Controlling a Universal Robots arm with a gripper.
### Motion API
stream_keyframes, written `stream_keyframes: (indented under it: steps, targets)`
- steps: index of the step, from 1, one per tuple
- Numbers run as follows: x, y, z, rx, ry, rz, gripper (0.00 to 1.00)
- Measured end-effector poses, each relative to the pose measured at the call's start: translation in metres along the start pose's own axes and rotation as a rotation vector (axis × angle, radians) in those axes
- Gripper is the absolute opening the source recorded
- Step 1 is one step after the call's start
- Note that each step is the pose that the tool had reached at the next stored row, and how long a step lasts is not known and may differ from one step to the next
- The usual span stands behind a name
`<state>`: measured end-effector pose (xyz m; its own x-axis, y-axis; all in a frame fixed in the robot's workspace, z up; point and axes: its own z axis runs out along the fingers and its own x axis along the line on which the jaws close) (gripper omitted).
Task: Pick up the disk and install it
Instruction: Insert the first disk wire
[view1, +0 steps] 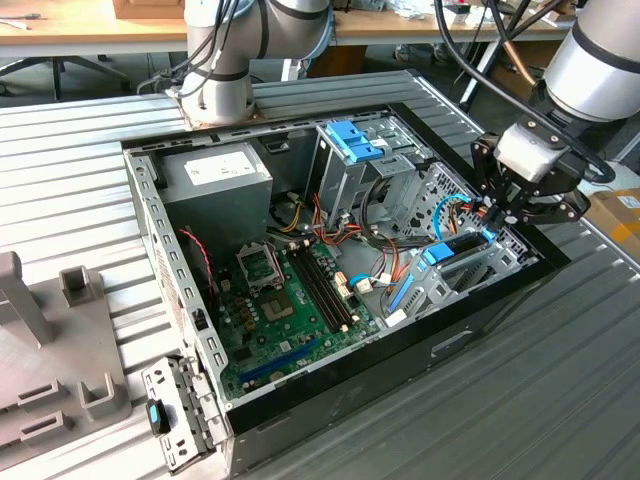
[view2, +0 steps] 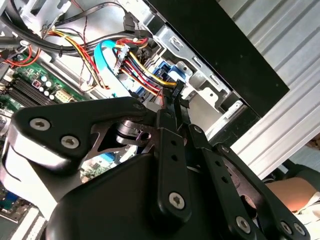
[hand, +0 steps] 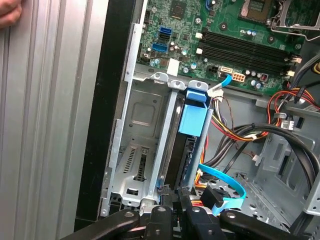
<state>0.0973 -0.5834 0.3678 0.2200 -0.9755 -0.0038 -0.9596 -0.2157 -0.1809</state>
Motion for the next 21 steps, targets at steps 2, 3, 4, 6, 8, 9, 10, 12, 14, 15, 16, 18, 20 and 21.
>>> stream_keyframes:
  steps: [2,3,4,6,8,9,10,12,14,15,16,18,20,21]
  targets:
    - [-0.001,0.0023,-0.0004,0.0001,0.0007,0.004,0.17]
    - [-0.0022,0.0054,-0.0009,0.0001,0.0017,0.01,0.17]
    - [-0.0022,0.0056,-0.0009,0.0001,0.0018,0.01,0.17]
    - [-0.0023,0.0057,-0.0012,0.0014,-0.0038,0.012,0.17]
    - [-0.0023,0.006,-0.0003,0.0018,-0.0044,0.02,0.17]
    - [-0.0023,0.0062,0.0008,0.002,-0.0013,0.038,0.17]
    - [-0.0023,0.0063,0.0009,0.002,-0.0004,0.043,0.17]
    - [-0.0023,0.0068,0.0009,0.0022,-0.0006,0.043,0.17]
    - [-0.003,0.0093,0.001,0.004,-0.0093,0.045,0.17]
    - [-0.0032,0.0102,0.0019,0.0046,-0.0119,0.047,0.17]
    - [-0.0031,0.0107,0.0037,0.0055,-0.0161,0.049,0.17]
    - [-0.0033,0.012,0.0064,0.0069,-0.0213,0.056,0.17]
    - [-0.0034,0.0125,0.0083,0.0073,-0.0167,0.079,0.17]
    - [-0.0034,0.0126,0.0088,0.0076,-0.0147,0.091,0.17]
